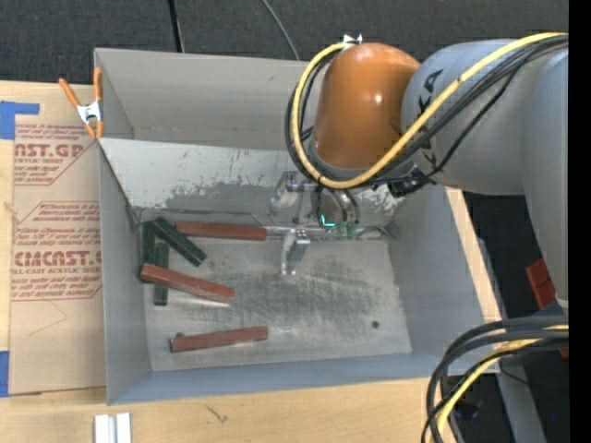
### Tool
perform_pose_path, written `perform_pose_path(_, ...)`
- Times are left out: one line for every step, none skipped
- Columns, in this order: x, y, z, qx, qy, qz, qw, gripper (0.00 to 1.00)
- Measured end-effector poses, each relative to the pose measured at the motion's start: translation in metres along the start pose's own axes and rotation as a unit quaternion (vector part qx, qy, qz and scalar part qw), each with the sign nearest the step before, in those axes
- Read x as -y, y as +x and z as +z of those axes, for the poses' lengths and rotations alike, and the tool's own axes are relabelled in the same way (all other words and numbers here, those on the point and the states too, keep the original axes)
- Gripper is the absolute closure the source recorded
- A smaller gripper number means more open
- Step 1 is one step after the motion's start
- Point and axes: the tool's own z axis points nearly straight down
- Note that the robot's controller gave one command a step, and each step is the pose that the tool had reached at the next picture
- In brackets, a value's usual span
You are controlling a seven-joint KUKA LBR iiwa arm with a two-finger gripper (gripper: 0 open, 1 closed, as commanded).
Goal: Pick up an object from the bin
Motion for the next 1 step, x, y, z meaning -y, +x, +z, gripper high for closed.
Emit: perform_pose_path(-0.0553, 0.0710, 0.1104, 0.0082, -0.001, -0.015, 0.9999, 1.00)
